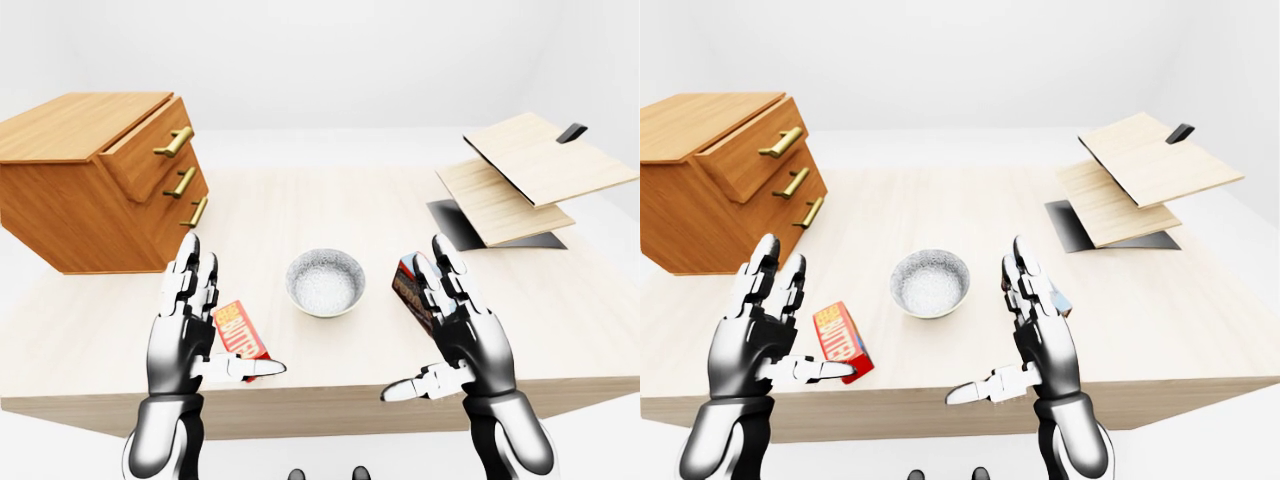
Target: Close the top drawer of the cabinet and put the bowl on top of it.
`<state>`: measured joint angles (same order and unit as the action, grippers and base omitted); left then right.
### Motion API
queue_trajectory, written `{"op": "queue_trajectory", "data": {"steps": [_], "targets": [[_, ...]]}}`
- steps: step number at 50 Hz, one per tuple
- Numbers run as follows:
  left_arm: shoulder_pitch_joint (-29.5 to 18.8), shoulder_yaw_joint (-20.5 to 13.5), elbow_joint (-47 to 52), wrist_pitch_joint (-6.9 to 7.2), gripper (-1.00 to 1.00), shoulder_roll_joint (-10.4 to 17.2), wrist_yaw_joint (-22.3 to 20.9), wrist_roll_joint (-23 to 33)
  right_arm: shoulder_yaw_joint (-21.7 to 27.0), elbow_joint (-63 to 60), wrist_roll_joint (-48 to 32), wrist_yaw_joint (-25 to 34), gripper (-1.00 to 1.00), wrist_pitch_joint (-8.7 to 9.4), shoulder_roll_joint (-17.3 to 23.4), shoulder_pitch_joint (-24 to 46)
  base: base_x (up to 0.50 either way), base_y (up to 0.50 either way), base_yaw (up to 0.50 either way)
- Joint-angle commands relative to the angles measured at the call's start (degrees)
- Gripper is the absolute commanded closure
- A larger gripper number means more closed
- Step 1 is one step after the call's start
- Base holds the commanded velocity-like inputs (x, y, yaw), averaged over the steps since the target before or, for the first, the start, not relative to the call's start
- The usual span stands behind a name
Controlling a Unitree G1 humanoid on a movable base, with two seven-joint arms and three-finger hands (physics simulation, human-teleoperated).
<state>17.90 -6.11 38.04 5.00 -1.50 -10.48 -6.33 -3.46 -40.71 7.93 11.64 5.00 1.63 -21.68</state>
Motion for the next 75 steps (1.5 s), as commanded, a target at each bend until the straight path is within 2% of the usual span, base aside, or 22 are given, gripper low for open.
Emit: {"op": "queue_trajectory", "data": {"steps": [1, 30, 38, 45, 49, 54, 64, 67, 75], "targets": [[0.2, -0.3, 0.4, 0.0, -1.0, -0.1, -0.3, -0.3, 0.0, -0.4, 0.5, 0.5, -1.0, 0.0, 0.1, -0.2, 0.23, 0.0, 0.0], [0.3, 0.2, 0.2, 0.0, -1.0, 0.0, -0.5, -0.3, -1.0, 0.0, -0.5, 0.6, -1.0, -0.15, 0.4, -0.8, 0.21, 0.0, 0.0], [-0.1, 0.1, -0.4, 0.0, -1.0, 0.0, -0.5, -0.3, -1.2, 1.2, -1.3, 0.4, -1.0, -1.98, 0.5, -1.1, 0.0, 0.0, 0.0], [0.1, 0.3, -0.1, 0.0, -1.0, 0.0, -0.4, -0.2, -1.4, 0.2, -1.3, 0.2, -1.0, -2.09, 0.7, -1.7, 0.0, 0.0, 0.0], [-0.2, 0.3, -0.5, 0.0, -1.0, 0.1, -0.3, -0.1, -1.3, 1.0, -1.5, 0.2, -1.0, -3.85, 0.7, -2.0, 0.0, 0.0, 0.0], [0.0, 0.2, -0.2, 0.0, -1.0, 0.1, -0.4, -0.2, -1.6, 1.5, -2.9, -0.4, -1.0, -4.83, 0.6, -2.1, 0.0, 0.0, 0.0], [-0.1, 0.2, -0.4, 0.0, -1.0, 0.1, -0.5, -0.1, -1.8, 1.7, -2.9, -0.4, -1.0, -5.47, 0.9, -2.3, 0.0, 0.0, 0.0], [-0.5, 0.1, -0.7, 0.0, -1.0, 0.1, -0.3, 0.0, -1.8, 1.0, -2.6, -0.6, -1.0, -4.64, 0.9, -2.2, 0.0, 0.0, 0.0], [-1.1, 0.0, -1.5, 0.0, -1.0, 0.3, -0.1, 0.0, -1.6, 1.1, -2.2, -0.4, -1.0, -4.45, 0.9, -2.0, 0.0, 0.0, 0.0]]}}
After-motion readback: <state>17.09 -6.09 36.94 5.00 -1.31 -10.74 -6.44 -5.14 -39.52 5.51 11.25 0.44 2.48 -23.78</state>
